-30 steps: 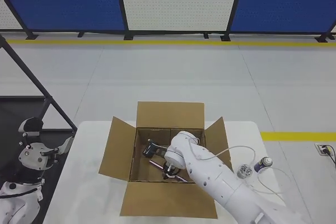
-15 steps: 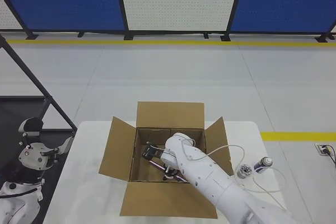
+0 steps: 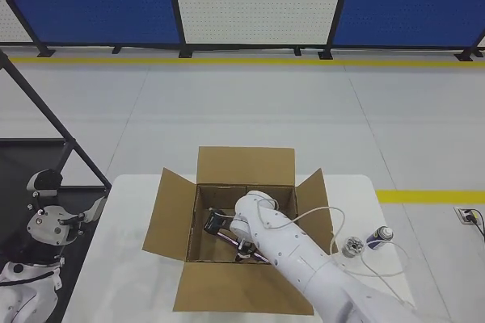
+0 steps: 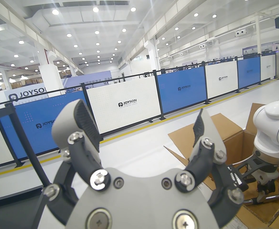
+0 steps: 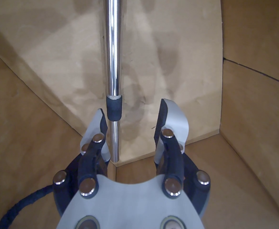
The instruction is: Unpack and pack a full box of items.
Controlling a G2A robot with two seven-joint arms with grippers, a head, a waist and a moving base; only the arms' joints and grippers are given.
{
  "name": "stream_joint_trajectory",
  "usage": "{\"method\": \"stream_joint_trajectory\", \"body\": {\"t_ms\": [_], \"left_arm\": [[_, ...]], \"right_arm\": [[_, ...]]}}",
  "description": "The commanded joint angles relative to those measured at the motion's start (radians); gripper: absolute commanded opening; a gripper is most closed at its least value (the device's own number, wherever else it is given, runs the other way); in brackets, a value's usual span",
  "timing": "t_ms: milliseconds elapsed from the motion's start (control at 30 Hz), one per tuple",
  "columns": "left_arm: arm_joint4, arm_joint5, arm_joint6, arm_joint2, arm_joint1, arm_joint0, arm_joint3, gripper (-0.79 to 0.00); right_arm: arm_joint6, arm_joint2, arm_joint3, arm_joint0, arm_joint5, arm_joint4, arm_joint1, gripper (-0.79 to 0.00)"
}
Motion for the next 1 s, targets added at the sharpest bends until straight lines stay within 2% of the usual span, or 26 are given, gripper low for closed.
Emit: {"method": "stream_joint_trajectory", "body": {"t_ms": [0,500,667,967], "left_arm": [[0.0,0.0,0.0,0.0,0.0,0.0,0.0,0.0],[0.0,0.0,0.0,0.0,0.0,0.0,0.0,0.0],[0.0,0.0,0.0,0.0,0.0,0.0,0.0,0.0],[0.0,0.0,0.0,0.0,0.0,0.0,0.0,0.0]], "right_arm": [[-0.007,0.0,0.017,0.003,-0.006,-0.001,-0.007,-0.369],[-0.083,0.008,0.126,0.03,-0.021,-0.012,-0.046,-0.44],[-0.114,0.012,0.144,0.033,-0.028,-0.02,-0.052,-0.431],[-0.101,0.012,0.162,0.029,-0.119,-0.024,-0.064,-0.397]]}}
